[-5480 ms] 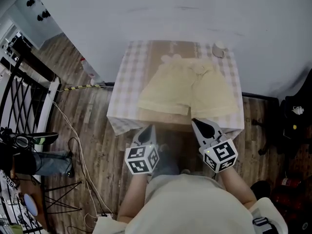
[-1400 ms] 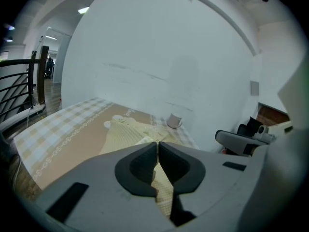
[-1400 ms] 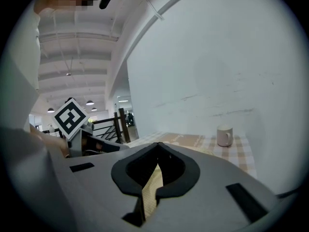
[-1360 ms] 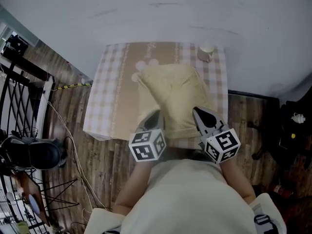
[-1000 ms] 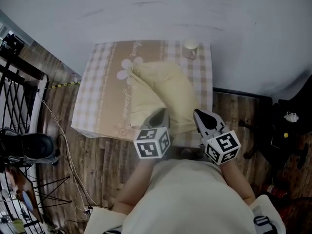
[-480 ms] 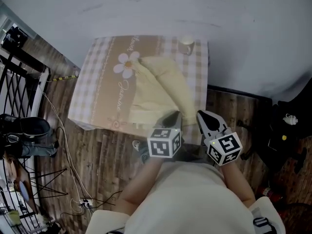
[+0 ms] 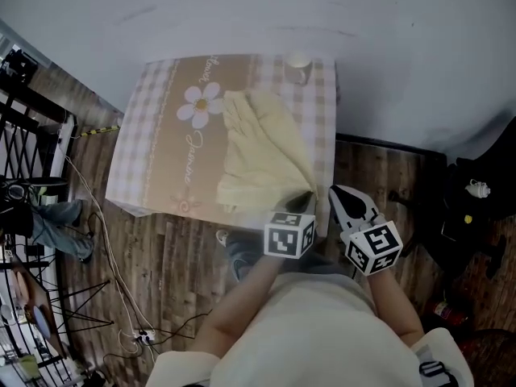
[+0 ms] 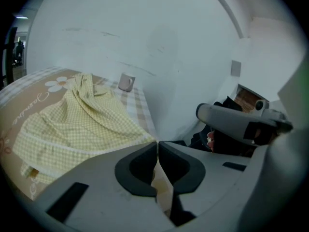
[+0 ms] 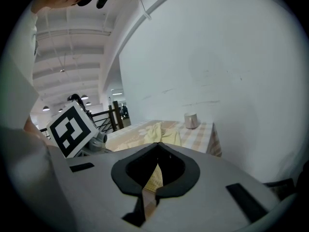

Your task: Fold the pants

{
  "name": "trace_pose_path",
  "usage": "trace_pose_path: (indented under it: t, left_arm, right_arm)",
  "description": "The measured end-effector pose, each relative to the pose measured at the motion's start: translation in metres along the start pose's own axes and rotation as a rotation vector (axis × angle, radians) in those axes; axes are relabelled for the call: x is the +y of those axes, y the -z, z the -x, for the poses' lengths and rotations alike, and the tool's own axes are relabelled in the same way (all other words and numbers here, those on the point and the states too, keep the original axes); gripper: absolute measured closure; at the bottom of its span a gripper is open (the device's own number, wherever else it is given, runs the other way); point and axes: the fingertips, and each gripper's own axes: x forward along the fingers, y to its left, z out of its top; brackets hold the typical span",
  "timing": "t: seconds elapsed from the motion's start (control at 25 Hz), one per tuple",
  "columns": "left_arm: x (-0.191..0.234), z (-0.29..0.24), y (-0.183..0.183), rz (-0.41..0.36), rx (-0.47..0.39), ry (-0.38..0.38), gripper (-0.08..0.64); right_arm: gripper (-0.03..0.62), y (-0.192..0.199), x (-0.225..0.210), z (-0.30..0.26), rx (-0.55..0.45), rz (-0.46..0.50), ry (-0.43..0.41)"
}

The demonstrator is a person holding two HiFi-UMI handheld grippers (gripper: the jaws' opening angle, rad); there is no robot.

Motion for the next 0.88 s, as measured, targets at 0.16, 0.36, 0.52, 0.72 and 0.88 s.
trace_pose_path:
  t: [0.16, 0.36, 0.52, 0.72, 0.88]
  left_arm:
    - [-0.005, -0.016, 0.012, -0.005, 0.049, 0.016, 0.546]
    - [-0.005, -0.029, 0.025, -0.016, 0.1, 0.01, 0.546]
    - [-0.003, -0.036, 0.032, -0.017, 0.118, 0.008, 0.545]
    - [-0.012, -0.033, 0.028, -0.047, 0.1, 0.056, 0.543]
    - [-0.006, -0.024, 0.019, -0.025, 0.068, 0.04, 0.513]
  right_arm:
    - [0.592, 0.001, -0.001, 0.001, 0.004, 0.006, -0.002]
    - [0.592, 0.003, -0.006, 0.003, 0.013, 0.009, 0.005]
    - [0.592, 0.003, -0.009, 0.003, 0.014, 0.014, 0.007]
    - [0.592, -0.003, -0.013, 0.003, 0.007, 0.018, 0.009]
    - [0.592, -0.008, -0.012, -0.004, 0.005, 0.026, -0.006]
